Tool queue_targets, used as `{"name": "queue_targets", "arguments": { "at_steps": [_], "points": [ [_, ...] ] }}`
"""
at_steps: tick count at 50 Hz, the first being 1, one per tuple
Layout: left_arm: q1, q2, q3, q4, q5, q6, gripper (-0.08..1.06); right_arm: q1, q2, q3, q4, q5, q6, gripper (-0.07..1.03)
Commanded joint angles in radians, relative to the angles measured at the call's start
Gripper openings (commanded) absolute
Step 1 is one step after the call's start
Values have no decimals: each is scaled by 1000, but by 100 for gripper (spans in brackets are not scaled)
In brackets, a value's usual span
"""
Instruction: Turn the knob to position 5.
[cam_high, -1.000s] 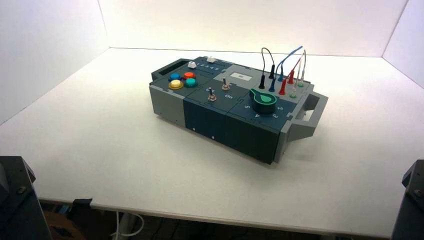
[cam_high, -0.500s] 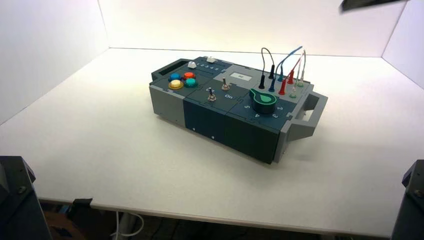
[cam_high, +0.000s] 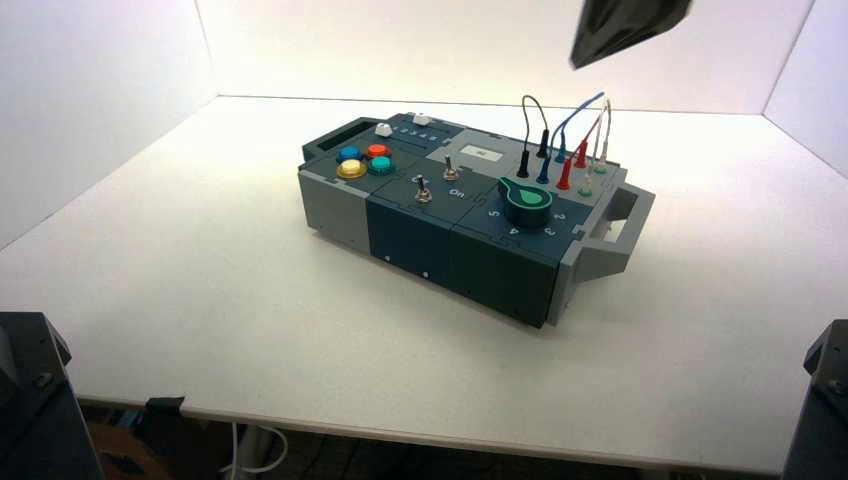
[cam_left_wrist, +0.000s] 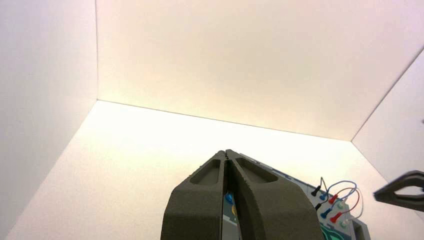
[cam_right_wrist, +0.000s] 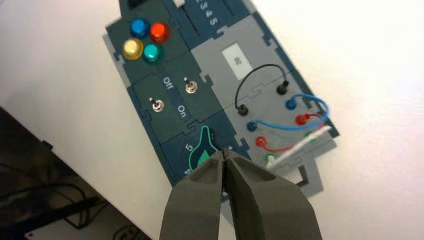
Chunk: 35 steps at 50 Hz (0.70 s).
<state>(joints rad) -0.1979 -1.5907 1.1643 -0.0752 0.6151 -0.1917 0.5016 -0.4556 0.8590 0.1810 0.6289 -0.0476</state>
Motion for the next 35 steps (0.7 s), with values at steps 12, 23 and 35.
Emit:
{"name": "queue_targets", "arguments": {
  "at_steps": [12,23,35],
  "points": [
    [-5,25,-12,5,-11,2,-3,63,207,-71,43,-34,0,-2],
    [-5,26,-12,5,-12,3,-3,67,273,-69,52,-54,0,-2],
    [-5,26,-12,5,-12,3,-3,66,307,-67,54,-78,0,-2]
  ]
}}
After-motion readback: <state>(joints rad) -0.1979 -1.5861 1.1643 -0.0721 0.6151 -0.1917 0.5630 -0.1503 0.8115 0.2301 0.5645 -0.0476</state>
